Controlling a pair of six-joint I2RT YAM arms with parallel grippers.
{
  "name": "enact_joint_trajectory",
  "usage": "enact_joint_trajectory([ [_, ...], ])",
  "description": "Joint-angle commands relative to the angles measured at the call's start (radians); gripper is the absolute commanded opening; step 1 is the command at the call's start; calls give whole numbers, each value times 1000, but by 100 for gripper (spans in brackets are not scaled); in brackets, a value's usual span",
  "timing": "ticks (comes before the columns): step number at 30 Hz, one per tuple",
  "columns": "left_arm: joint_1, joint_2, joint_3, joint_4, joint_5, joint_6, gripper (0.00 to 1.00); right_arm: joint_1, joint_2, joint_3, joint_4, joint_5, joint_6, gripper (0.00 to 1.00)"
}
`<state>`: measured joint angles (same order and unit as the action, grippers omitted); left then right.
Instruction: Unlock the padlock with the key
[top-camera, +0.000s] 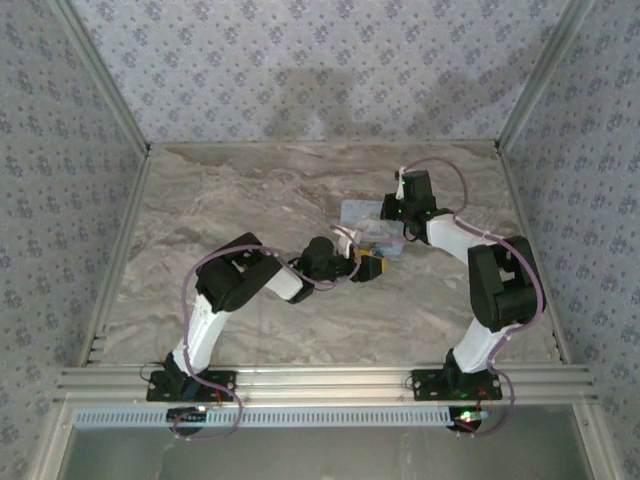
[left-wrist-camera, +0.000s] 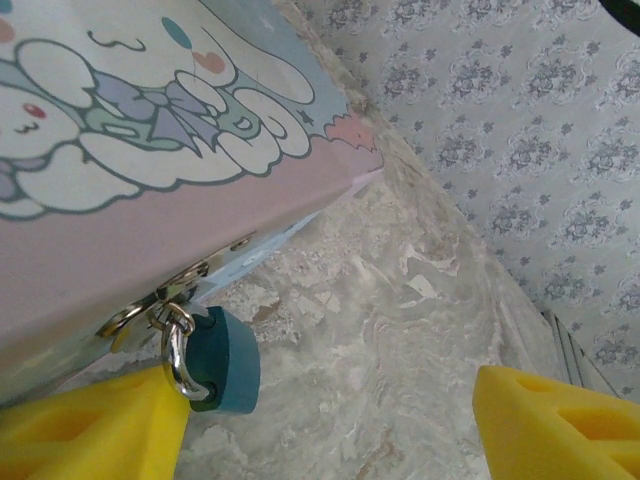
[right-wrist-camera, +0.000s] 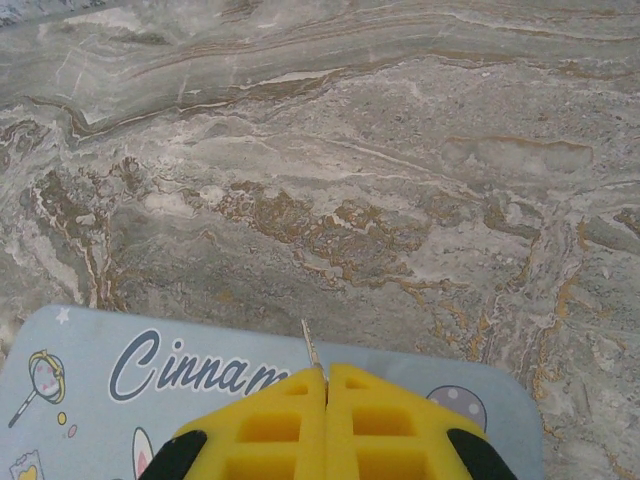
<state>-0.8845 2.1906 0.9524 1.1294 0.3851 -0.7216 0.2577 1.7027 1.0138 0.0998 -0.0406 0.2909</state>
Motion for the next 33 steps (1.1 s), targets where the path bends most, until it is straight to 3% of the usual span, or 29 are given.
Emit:
enact_joint_trajectory([
  [1, -18, 50, 2, -39, -16, -53, 75, 5, 7, -19, 13, -4, 14, 0],
  [9, -63, 54, 7, -135, -132, -62, 79, 2, 1, -29, 33, -10, 20, 0],
  [19, -130, 11, 42, -360, -426, -32, 81, -3, -23, -47, 52, -16, 26, 0],
  [25, -133, 44, 90, -347, -399, -53, 70, -14, -38, -61, 60, -22, 26, 0],
  [33, -122, 77, 98, -324, -377, -94, 42, -28, -61, -81, 68, -32, 31, 0],
])
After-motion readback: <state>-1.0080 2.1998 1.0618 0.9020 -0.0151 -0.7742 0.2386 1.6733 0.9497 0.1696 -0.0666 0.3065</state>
